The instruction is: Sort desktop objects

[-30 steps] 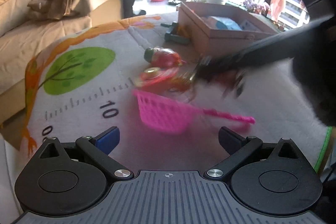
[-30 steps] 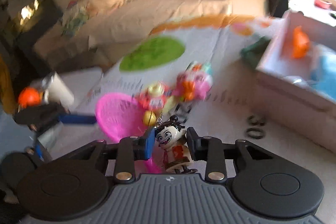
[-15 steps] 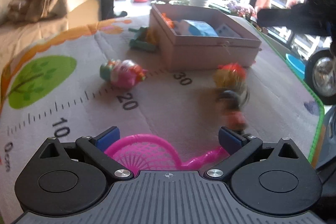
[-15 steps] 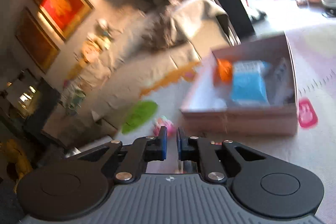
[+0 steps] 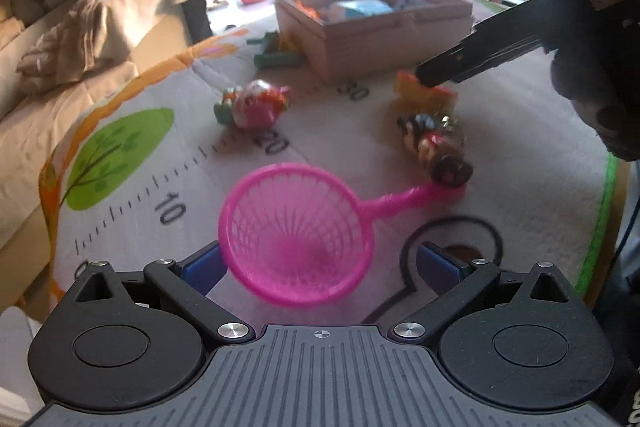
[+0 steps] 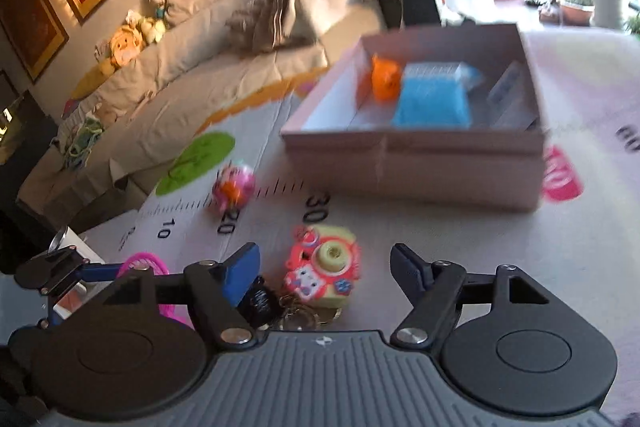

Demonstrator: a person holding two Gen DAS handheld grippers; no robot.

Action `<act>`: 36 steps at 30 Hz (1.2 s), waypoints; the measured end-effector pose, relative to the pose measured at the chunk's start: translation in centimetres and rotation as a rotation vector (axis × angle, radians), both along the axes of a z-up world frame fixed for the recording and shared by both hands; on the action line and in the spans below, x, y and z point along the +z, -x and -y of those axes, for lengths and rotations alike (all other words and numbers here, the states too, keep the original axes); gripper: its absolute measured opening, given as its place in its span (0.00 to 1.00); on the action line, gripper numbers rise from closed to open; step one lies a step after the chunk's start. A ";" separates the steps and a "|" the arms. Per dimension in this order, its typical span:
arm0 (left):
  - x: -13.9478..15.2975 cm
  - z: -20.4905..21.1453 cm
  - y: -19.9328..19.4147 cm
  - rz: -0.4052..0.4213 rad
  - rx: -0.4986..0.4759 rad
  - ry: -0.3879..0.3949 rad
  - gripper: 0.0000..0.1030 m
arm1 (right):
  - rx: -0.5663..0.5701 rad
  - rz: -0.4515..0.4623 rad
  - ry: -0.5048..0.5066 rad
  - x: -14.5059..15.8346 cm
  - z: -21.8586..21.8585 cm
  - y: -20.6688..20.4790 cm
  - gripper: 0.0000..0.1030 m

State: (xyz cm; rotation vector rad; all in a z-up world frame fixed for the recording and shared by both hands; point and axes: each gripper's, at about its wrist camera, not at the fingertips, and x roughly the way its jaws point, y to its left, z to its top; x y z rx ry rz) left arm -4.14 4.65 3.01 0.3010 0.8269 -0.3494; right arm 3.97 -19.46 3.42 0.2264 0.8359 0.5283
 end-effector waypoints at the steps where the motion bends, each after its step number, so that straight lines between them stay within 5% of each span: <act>1: -0.3 0.0 -0.2 0.006 0.025 -0.016 1.00 | 0.015 -0.009 0.012 -0.4 -0.8 -0.3 0.61; 2: -0.6 -0.1 -0.5 0.018 0.050 -0.036 1.00 | 0.021 -0.011 0.041 -0.6 -1.5 -0.3 0.44; 4: -0.9 -0.5 -1.1 0.053 0.088 -0.076 1.00 | 0.015 0.002 0.062 0.0 -2.2 -0.4 0.45; 10: 0.3 -1.2 -5.3 0.201 0.208 -0.117 1.00 | 0.006 0.122 -0.273 7.1 1.9 0.3 0.44; 12: 1.2 -1.3 -6.9 0.237 0.267 -0.103 0.99 | -0.049 0.190 -0.172 8.6 1.7 1.2 0.44; 15: 2.8 -1.5 -7.9 0.272 0.288 -0.025 1.00 | -0.035 0.174 -0.213 9.5 2.2 1.6 0.44; 17: 3.5 -1.6 -7.9 0.282 0.288 0.008 1.00 | -0.111 0.342 0.033 10.0 0.3 3.1 0.44; 18: 3.6 -1.6 -7.9 0.283 0.289 0.015 1.00 | -0.095 0.320 0.030 9.8 0.2 2.9 0.44; 21: 3.3 -1.8 -7.4 0.270 0.305 0.016 1.00 | 0.032 0.134 -0.229 8.8 1.6 1.6 0.44; 26: 3.4 -3.3 -6.1 0.259 0.358 0.045 1.00 | -0.085 0.209 -0.023 7.0 2.3 3.2 0.45; 30: 4.7 -2.9 -4.7 0.292 0.300 0.125 1.00 | -0.265 0.182 0.192 3.4 4.3 4.4 0.46; 36: 5.0 3.1 -3.1 0.253 -0.005 0.195 1.00 | -0.372 0.109 0.102 1.4 8.8 4.9 0.47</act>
